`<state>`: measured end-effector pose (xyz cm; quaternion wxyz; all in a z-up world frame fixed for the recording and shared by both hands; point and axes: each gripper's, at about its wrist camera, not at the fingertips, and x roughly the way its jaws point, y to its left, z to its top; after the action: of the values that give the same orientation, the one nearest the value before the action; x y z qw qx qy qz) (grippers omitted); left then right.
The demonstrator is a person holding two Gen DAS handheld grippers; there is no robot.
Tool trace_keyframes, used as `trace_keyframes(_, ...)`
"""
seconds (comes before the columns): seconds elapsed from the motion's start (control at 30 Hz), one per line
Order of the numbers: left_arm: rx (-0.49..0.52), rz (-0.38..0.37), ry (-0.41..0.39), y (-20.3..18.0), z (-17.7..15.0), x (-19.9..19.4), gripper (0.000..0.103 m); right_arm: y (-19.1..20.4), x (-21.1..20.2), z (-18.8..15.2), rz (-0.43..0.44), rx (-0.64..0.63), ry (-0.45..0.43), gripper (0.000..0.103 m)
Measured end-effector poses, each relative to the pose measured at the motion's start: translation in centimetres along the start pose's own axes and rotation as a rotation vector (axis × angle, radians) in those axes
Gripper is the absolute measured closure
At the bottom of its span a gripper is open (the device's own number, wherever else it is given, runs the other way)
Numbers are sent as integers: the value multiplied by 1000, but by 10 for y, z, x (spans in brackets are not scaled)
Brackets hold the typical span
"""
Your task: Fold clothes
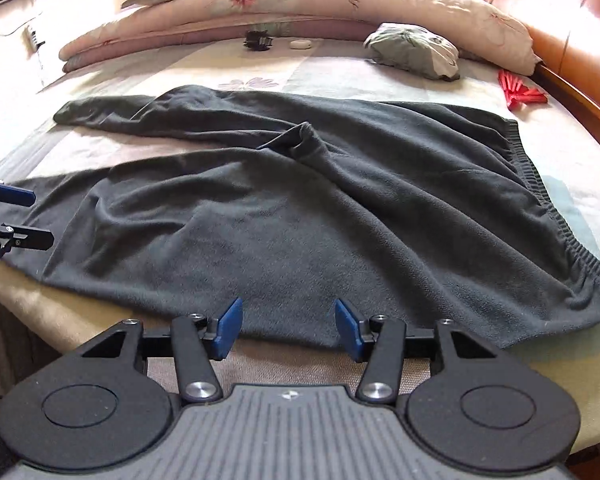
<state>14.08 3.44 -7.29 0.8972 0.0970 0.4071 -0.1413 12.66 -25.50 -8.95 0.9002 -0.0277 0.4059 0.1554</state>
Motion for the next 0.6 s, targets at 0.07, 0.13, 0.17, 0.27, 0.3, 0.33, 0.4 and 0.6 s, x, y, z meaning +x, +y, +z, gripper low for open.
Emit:
trace_keyframes(0.07,-48,1,11,9,4,12,16,-1,5,5,14,50,-3,46)
trace_keyframes(0.13,-94,5,34,21,-3,19,16,1,10,6,47,82,1,46)
trace_keyframes(0.17,-130,4,55,27,-7,21,16,3,11,4,47,77,3,46)
trace_keyframes(0.27,-194,-42,41,49,-22,6,16,9,13,-1,47,59,3,40)
trace_keyframes(0.3,-210,-26,29,58,-24,-1,16,9,13,-2,49,52,1,38)
trace_keyframes(0.33,-225,-10,16,68,-26,-7,16,8,13,-2,54,60,2,38)
trace_keyframes(0.4,-273,66,9,93,-30,-10,16,7,14,-1,66,83,1,33)
trace_keyframes(0.6,-413,153,10,162,-55,-2,16,14,18,1,45,81,6,25)
